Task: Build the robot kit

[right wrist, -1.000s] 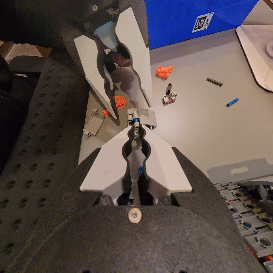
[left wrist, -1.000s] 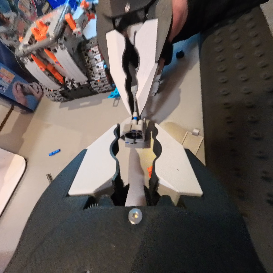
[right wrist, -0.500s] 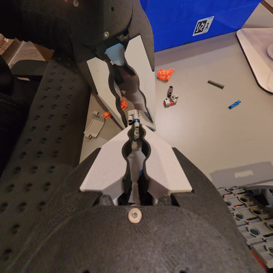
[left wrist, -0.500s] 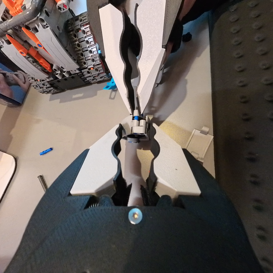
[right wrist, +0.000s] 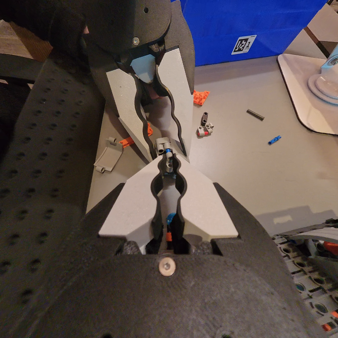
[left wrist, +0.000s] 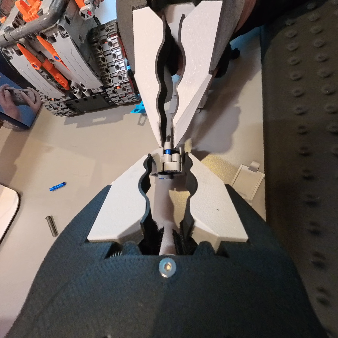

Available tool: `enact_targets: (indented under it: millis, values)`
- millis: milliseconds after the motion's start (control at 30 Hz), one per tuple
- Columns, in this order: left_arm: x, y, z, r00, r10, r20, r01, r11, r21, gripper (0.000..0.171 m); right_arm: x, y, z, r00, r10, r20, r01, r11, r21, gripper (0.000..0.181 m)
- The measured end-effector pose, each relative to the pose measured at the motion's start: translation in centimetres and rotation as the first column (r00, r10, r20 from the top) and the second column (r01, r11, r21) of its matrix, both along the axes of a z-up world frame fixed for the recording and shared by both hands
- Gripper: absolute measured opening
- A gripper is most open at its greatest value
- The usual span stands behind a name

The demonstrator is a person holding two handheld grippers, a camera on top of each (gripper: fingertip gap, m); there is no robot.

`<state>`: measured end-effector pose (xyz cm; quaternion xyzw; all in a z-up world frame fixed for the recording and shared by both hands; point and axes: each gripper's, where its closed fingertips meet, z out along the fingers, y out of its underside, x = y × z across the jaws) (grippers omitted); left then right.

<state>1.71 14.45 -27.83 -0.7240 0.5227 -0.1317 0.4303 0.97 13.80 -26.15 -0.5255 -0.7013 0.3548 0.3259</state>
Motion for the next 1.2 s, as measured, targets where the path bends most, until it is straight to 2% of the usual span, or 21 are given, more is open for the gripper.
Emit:
enact_targets:
  millis: [133, 167, 200, 233, 300, 400, 533, 700, 767, 867, 1033, 1200]
  values:
    - [0.2, 0.4, 0.4, 0.998, 0.026, 0.066, -0.022, 0.998, -0.052, 0.032, 0.1, 0.4, 0.7, 1.0, -0.007, -0.03, 0.007, 1.0, -0.01, 0.008]
    - [0.3, 0.6, 0.4, 0.997, 0.039, 0.068, -0.036, 0.998, -0.055, 0.032, 0.2, 0.6, 1.3, 0.999, -0.012, -0.041, 0.011, 1.0, -0.01, 0.015]
    - [0.1, 0.9, 0.3, 0.997, 0.053, 0.06, -0.05, 0.998, -0.049, 0.031, 0.4, 0.9, 1.8, 0.998, -0.03, -0.055, 0.029, 1.0, -0.012, 0.031]
    - [0.0, 1.1, 0.6, 0.993, 0.078, 0.09, -0.072, 0.995, -0.069, 0.031, 0.6, 1.3, 2.0, 0.997, -0.048, -0.061, 0.047, 0.999, -0.008, 0.04]
    - [-0.3, 1.8, 1.5, 0.974, 0.133, 0.182, -0.113, 0.986, -0.121, 0.031, 0.8, 1.3, 2.4, 0.996, -0.049, -0.076, 0.052, 0.998, 0.038, 0.041]
    - [-0.6, 2.5, 2.4, 0.945, 0.189, 0.266, -0.144, 0.973, -0.18, 0.031, 0.6, 1.9, 1.2, 0.996, -0.084, -0.023, 0.087, 0.975, 0.204, 0.046]
    - [-0.9, 3.2, 3.3, 0.905, 0.246, 0.346, -0.175, 0.959, -0.223, 0.031, 0.3, 3.3, 1.5, 0.982, -0.184, -0.044, 0.19, 0.952, 0.241, 0.055]
    - [-0.4, 3.8, 3.4, 0.873, 0.305, 0.38, -0.211, 0.94, -0.27, 0.031, -0.3, 3.5, 1.0, 0.965, -0.262, -0.032, 0.262, 0.94, 0.216, 0.057]
    - [0.3, 3.9, 3.3, 0.868, 0.316, 0.382, -0.217, 0.935, -0.279, 0.031, -0.2, 4.2, 1.0, 0.955, -0.293, -0.039, 0.294, 0.923, 0.25, 0.047]
    - [0.6, 4.5, 3.3, 0.851, 0.348, 0.392, -0.241, 0.924, -0.298, 0.031, 0.0, 4.8, 1.0, 0.947, -0.32, -0.044, 0.317, 0.899, 0.303, 0.045]
    - [0.9, 4.8, 4.3, 0.8, 0.369, 0.473, -0.218, 0.913, -0.344, 0.031, 0.3, 5.0, 2.0, 0.954, -0.286, -0.087, 0.298, 0.89, 0.345, 0.037]
    - [0.9, 4.6, 4.9, 0.799, 0.346, 0.492, -0.201, 0.925, -0.323, 0.032, 0.4, 4.9, 2.6, 0.961, -0.253, -0.116, 0.278, 0.895, 0.35, 0.037]
